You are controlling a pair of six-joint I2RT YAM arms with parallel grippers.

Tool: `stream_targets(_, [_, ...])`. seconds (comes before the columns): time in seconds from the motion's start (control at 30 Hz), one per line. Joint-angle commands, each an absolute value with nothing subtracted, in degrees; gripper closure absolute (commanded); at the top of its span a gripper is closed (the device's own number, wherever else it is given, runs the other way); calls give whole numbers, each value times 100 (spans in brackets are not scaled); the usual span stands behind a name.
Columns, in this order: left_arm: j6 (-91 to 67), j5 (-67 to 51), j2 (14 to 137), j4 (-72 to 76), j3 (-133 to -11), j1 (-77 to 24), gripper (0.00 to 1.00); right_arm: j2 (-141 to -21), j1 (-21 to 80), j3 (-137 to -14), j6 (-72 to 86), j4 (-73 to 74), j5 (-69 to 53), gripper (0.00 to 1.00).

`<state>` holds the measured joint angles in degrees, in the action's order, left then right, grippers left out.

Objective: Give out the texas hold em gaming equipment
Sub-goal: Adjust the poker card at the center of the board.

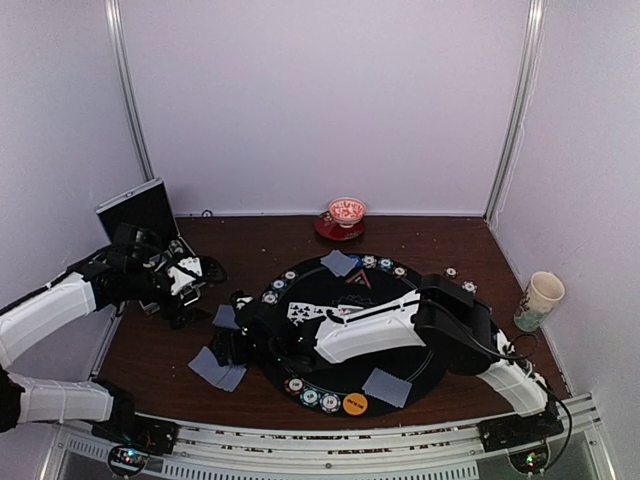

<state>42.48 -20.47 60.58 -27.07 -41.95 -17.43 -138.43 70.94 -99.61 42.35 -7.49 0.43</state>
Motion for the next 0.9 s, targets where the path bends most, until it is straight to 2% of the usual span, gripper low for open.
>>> stream_targets(0.0, [4230, -1746, 6015, -2503, -4000, -1692, 2, -14110, 7274, -10236, 4291, -240, -113, 1])
stream_targets(0.4, [3361, -1514, 7487, -1873, -4791, -1668, 2, -12962, 7297, -8960, 4157, -992, -62, 0])
stream_targets(0.7, [3204, -2136, 8853, -2032, -5690, -1667, 2, -11553, 7204, -7568, 4038, -1486, 136, 0])
stream_targets(0.87, [3262, -2554, 9319, -2153, -5963, -1677, 2, -10345, 7163, -6555, 4070, -1508, 518, 0])
